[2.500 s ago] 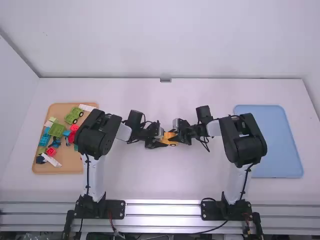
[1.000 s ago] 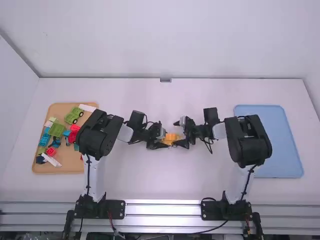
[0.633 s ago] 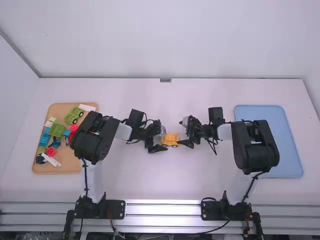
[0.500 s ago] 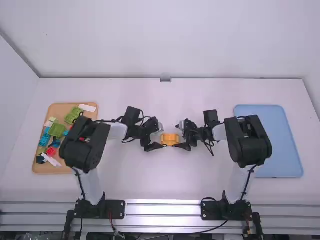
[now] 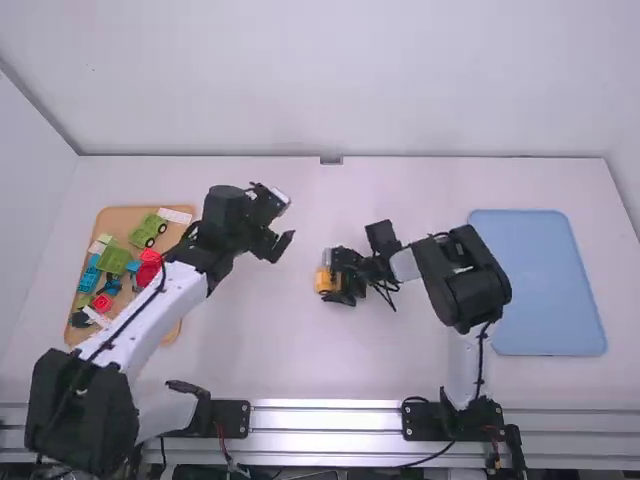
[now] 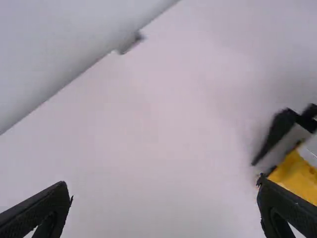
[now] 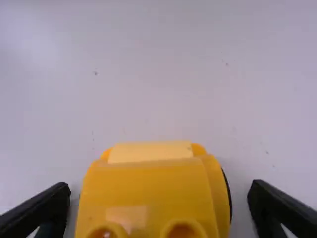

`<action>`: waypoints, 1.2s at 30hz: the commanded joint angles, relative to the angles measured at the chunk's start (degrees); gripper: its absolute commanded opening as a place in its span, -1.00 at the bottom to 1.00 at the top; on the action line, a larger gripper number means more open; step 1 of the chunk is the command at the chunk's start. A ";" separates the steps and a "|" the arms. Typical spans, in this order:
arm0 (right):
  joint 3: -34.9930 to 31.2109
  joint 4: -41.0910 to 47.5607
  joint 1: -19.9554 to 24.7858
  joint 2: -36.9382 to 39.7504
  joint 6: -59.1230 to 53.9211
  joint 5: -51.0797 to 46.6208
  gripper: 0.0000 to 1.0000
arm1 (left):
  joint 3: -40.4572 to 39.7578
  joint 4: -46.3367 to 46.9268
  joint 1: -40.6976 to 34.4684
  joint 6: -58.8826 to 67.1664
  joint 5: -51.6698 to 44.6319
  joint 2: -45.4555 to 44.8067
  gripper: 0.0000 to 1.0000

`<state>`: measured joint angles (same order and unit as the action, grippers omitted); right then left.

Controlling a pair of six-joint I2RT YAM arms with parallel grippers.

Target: Assemble lego blocks to make yellow taxi

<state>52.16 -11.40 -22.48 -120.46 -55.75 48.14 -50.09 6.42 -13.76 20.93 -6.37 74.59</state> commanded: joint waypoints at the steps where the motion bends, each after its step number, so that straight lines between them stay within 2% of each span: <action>1: 1.11 2.40 -0.26 -0.20 1.51 -6.38 0.42 | -0.11 0.74 0.26 -5.05 9.75 -2.03 0.98; 2: 1.29 2.84 -0.28 -0.20 1.49 -6.43 0.38 | -0.11 0.81 0.26 -5.05 10.12 -2.10 0.98; 4: 2.62 5.22 -0.28 -0.17 1.49 -7.34 0.11 | -0.11 0.87 0.26 -4.74 10.45 -2.12 0.98; 7: 5.57 11.63 0.50 0.46 -0.42 -9.35 -0.07 | -0.11 1.33 0.26 -4.61 10.32 -2.12 0.98; 11: 10.21 24.50 2.38 3.56 -6.38 -13.86 -0.29 | -0.11 1.57 0.26 -4.31 10.49 -1.70 0.98; 14: 13.18 32.06 4.85 6.23 -7.58 -21.73 -0.32 | -0.11 2.21 0.26 -1.75 10.43 -1.57 0.98; 15: 14.29 35.08 6.64 7.93 -6.67 -26.86 -0.33 | -0.11 2.47 0.26 -1.03 10.49 -1.57 0.98; 18: 15.04 37.66 9.38 10.49 -3.87 -34.29 -0.34 | -0.11 2.71 0.26 -0.94 10.49 -1.40 0.98; 19: 15.04 38.73 12.04 12.76 -0.66 -40.00 -0.35 | -0.11 2.73 0.26 -0.94 10.56 -1.09 0.98; 22: 14.93 40.94 18.47 17.64 8.11 -47.76 -0.35 | -0.11 2.32 0.28 -0.92 10.62 -0.63 0.98; 24: 14.88 42.21 21.42 19.63 10.86 -48.92 -0.38 | -0.11 1.88 0.26 -0.98 11.61 -0.42 0.98; 25: 14.53 42.91 24.81 21.70 12.31 -48.57 -0.41 | -0.11 1.40 0.26 -0.96 12.44 -0.07 0.98; 27: 13.18 41.66 30.12 24.26 12.48 -46.14 -0.41 | -0.11 -0.04 0.26 -0.94 13.55 0.68 0.98; 29: 10.36 35.41 37.13 26.10 14.10 -41.97 -0.41 | -0.11 -1.70 0.26 -0.96 13.51 1.62 0.98; 30: 9.53 33.09 38.99 26.18 15.34 -40.59 -0.39 | -0.11 -2.12 0.26 -0.96 13.51 1.79 0.98; 31: 7.23 26.73 43.52 26.12 19.28 -36.09 -0.29 | -0.09 -2.93 0.26 -0.98 13.46 2.27 0.98; 33: 3.23 17.51 49.57 24.90 23.91 -27.61 -0.12 | -0.11 -4.09 0.26 -0.96 13.31 3.28 0.98; 34: 2.56 16.15 50.45 24.59 24.50 -26.67 -0.11 | -0.11 -4.24 0.26 -0.96 13.31 3.48 0.99; 36: -1.31 8.04 55.15 21.81 29.86 -24.72 -0.11 | -0.11 -5.33 0.28 -0.96 13.31 5.16 0.98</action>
<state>54.33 -1.56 30.70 -95.81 -33.91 16.21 -50.09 1.39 -13.76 19.51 6.33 78.35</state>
